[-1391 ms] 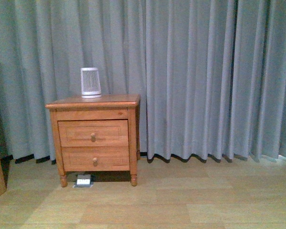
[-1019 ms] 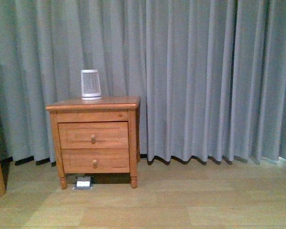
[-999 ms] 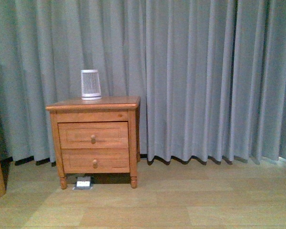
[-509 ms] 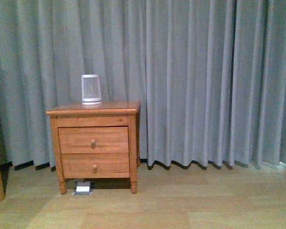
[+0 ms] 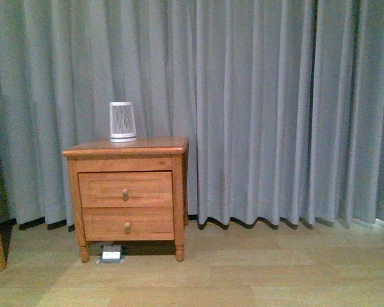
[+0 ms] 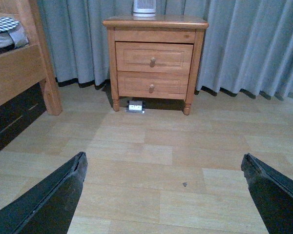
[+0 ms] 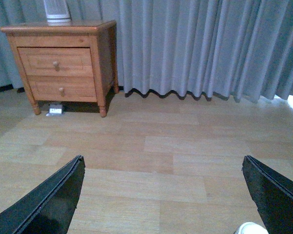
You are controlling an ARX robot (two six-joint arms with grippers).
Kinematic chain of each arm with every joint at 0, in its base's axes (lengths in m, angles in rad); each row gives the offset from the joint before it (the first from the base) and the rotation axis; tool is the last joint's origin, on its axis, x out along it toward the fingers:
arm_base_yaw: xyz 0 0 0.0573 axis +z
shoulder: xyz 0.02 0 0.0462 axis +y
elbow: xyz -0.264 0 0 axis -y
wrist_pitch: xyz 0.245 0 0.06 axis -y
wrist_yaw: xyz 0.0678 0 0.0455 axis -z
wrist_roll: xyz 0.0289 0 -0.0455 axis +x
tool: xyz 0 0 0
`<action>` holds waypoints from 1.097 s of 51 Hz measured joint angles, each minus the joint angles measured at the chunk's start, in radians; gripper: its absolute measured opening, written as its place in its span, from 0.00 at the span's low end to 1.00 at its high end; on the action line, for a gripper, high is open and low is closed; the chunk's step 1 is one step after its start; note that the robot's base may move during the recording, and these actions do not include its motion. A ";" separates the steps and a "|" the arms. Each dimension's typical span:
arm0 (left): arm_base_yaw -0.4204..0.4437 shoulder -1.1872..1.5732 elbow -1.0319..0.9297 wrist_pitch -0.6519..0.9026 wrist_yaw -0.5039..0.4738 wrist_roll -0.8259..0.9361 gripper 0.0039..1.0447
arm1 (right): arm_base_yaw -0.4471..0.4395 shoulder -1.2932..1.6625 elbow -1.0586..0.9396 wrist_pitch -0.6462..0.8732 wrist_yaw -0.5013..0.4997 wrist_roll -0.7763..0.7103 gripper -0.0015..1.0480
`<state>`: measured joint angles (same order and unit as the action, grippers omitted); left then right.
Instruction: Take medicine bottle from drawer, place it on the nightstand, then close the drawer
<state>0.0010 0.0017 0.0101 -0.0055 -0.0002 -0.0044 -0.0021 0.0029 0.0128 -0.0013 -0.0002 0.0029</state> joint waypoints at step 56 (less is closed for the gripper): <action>0.000 0.000 0.000 0.000 0.000 0.000 0.94 | 0.000 0.000 0.000 0.000 0.000 0.000 0.93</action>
<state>0.0010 0.0013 0.0101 -0.0055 -0.0006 -0.0048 -0.0021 0.0029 0.0128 -0.0013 -0.0002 0.0029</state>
